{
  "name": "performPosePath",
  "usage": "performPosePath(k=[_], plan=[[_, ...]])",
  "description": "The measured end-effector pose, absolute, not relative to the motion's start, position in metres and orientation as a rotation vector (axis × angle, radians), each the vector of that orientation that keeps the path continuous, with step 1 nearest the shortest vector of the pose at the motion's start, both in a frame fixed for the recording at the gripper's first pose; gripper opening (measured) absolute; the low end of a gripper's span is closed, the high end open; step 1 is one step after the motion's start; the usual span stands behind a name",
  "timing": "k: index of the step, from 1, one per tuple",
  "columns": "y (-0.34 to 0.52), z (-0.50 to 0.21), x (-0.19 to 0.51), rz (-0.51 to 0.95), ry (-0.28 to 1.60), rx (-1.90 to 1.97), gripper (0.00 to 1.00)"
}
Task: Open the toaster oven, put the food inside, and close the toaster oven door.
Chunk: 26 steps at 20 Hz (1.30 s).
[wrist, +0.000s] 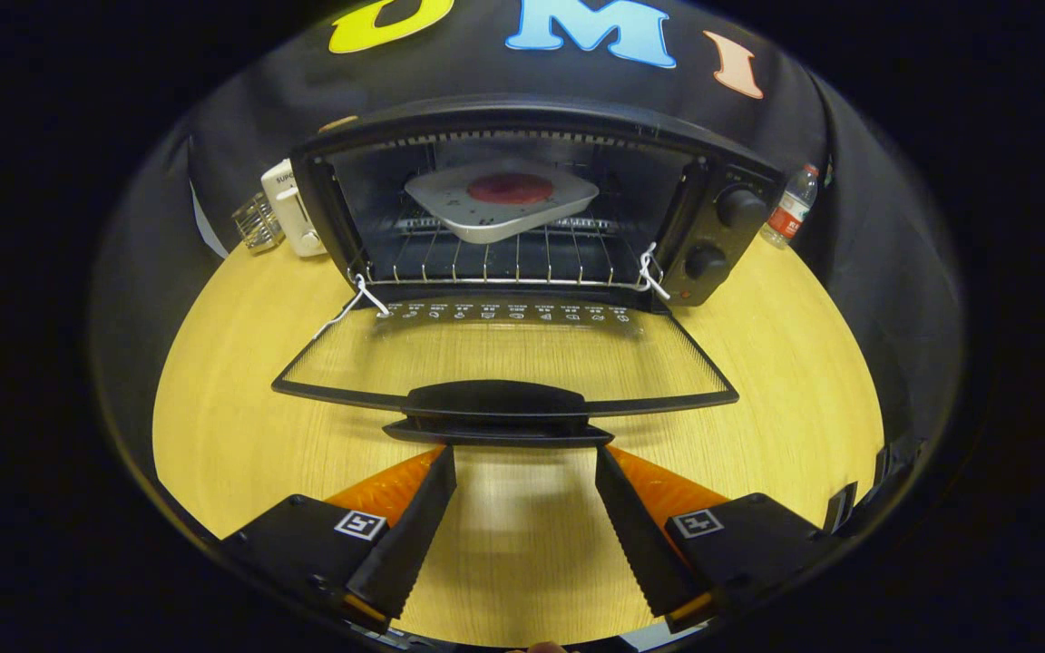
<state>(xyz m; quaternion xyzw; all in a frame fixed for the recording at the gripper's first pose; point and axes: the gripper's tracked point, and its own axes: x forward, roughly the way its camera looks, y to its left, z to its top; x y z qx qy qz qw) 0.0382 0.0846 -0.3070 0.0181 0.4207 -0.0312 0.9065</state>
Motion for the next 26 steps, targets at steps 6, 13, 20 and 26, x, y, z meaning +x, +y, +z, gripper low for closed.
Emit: performPosePath(k=[6,13,20,26], plan=[[0.081,-0.243,0.055,-0.041,0.687,0.034,0.98],[0.06,-0.134,0.067,-0.056,0.434,0.066,0.99],[0.022,-0.104,0.022,-0.048,0.285,0.02,0.99],[-0.022,-0.088,-0.017,-0.085,0.205,-0.018,0.98]])
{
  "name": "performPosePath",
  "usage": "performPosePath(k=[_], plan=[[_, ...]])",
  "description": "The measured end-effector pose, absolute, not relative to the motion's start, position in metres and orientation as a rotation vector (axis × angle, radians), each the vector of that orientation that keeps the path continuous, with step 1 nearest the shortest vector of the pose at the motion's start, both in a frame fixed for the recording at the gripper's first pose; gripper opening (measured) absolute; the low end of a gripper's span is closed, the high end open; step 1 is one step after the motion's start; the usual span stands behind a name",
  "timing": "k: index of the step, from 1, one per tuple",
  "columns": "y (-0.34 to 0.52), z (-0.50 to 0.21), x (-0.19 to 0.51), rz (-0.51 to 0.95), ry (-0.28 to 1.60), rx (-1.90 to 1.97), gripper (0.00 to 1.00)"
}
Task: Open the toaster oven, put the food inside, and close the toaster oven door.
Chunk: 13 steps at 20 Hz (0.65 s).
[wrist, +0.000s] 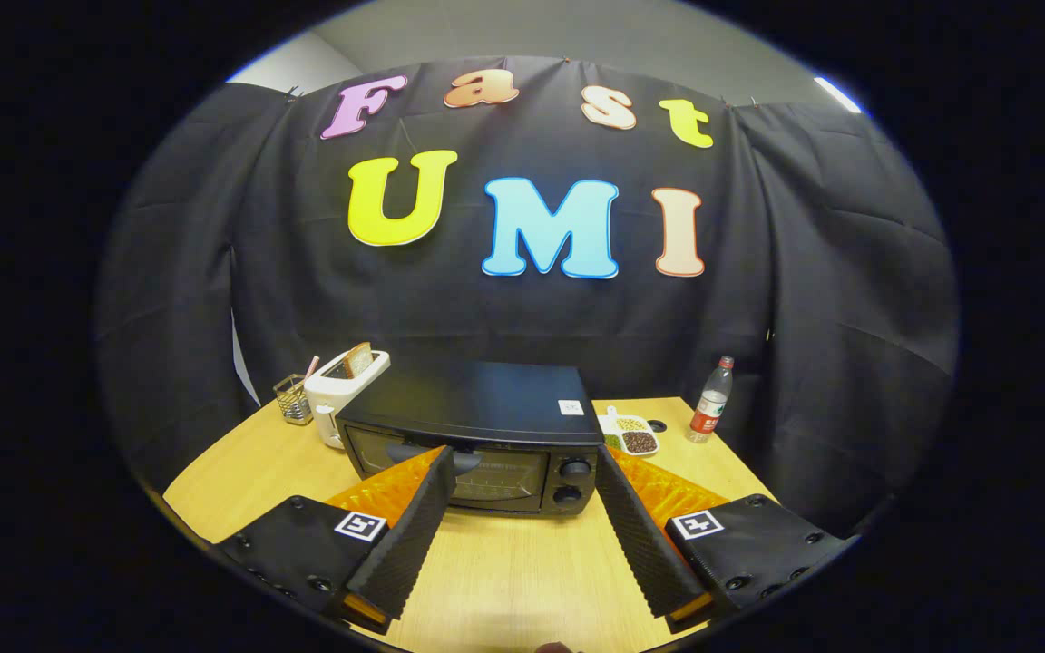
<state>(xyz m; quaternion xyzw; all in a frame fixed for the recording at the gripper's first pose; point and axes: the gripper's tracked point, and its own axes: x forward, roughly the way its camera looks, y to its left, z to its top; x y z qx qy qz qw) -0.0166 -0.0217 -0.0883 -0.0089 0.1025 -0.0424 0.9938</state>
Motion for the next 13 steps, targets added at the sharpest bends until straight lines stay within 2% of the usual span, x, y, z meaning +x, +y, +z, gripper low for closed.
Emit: performPosePath(k=[8,13], plan=[[-0.068,-0.044,-0.07,-0.137,0.131,-0.003,0.98],[-0.065,-0.031,-0.082,-0.106,0.112,0.012,0.98]])
